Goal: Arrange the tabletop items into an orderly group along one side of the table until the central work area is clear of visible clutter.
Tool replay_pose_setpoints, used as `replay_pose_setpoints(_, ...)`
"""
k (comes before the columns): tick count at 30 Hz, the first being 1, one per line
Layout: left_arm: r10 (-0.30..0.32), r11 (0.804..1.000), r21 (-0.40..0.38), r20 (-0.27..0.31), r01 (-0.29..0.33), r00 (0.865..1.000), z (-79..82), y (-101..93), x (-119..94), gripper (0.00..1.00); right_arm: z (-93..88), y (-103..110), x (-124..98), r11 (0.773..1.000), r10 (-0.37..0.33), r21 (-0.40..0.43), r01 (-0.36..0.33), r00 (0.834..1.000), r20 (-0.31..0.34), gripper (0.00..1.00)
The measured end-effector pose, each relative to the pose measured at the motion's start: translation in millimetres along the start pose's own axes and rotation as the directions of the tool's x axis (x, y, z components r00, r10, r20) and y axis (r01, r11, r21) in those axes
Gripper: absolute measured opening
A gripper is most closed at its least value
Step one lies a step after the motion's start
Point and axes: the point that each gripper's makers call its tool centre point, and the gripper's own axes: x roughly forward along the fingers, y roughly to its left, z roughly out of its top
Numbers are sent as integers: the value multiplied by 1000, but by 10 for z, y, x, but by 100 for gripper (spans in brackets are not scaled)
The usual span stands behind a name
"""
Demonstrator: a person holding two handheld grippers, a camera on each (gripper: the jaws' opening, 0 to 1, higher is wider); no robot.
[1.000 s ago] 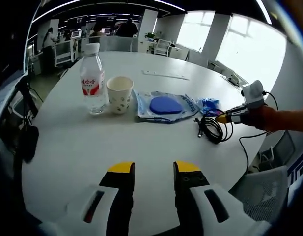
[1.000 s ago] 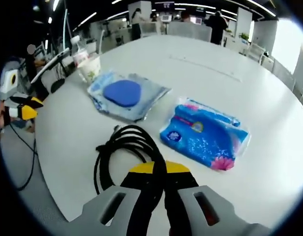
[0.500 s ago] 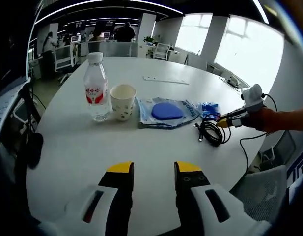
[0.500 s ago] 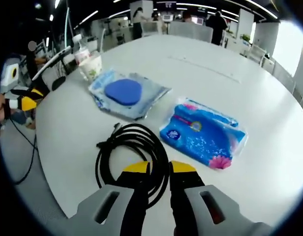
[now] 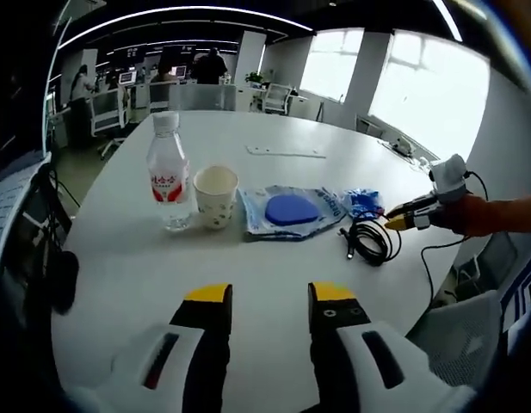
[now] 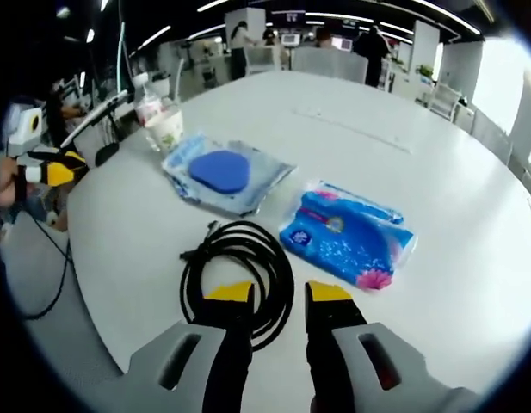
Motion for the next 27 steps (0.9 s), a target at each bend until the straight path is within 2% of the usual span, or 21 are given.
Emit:
replay_pose_setpoints(10,-7,1000,14,24,7,1000,109,57,-19,36,210,26,-310,1000,-3,-3,3,997,82,26)
replay_pose_setpoints(15,-10,1000,18,31,10,999,128,90,-33,37,320,19,-536,1000,-17,-2,17,990,142,30)
replay_pose_setpoints(20,-9,1000,11,42,9,999,144,135,-56,38,310,39,-745,999,-26,-23,31,983,182,35)
replay_pose_setpoints(23,-7,1000,2,48,7,999,139,149,-68,38,270,69,-865,1000,-25,1,25,980,199,36)
replay_pose_setpoints(27,-8,1000,-3,54,8,999,117,154,-69,40,194,122,-923,1000,-12,28,6,977,212,44)
